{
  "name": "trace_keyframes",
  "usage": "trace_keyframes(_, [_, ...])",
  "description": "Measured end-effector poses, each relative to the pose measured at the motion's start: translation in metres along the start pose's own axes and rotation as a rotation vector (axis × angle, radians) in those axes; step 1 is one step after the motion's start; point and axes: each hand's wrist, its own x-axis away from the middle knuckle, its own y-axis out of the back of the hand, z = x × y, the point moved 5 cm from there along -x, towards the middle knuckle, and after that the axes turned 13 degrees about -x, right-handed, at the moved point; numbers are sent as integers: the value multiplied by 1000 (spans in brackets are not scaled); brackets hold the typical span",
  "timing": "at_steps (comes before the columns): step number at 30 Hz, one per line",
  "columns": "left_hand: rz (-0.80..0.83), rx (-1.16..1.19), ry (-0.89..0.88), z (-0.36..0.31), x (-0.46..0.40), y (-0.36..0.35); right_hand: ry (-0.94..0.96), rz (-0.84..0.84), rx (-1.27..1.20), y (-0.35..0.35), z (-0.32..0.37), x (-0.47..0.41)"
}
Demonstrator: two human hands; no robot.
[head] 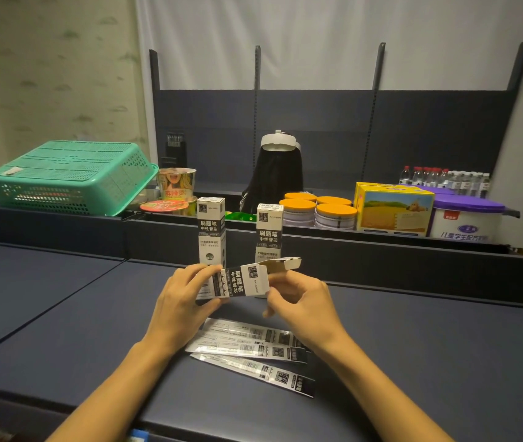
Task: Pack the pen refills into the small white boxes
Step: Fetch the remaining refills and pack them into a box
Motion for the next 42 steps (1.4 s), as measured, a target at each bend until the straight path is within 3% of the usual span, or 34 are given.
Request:
trace_keyframes(8, [6,12,2,-1,0,0,-46,100,55,-6,5,3])
trace_keyframes(13, [0,31,40,4,0,1,74,-13,39,8,15,0])
trace_keyframes(18, [-2,44,74,6,0,2,48,-96,-70,24,16,-4])
trace_keyframes(21, [-1,43,81,7,1,3,-69,-7,98,29,10,-7])
trace_keyframes(25, [1,43,86,6,1,3,-298,282,456,25,-7,0])
trace_keyframes(29, [5,36,90,6,1,3,-410,432,564,19,-18,8])
trace_keyframes(36, [4,44,101,6,1,4,-436,358,708,26,-22,8])
trace_keyframes(42, [8,40,111,8,1,2,-447,341,645,27,-28,5])
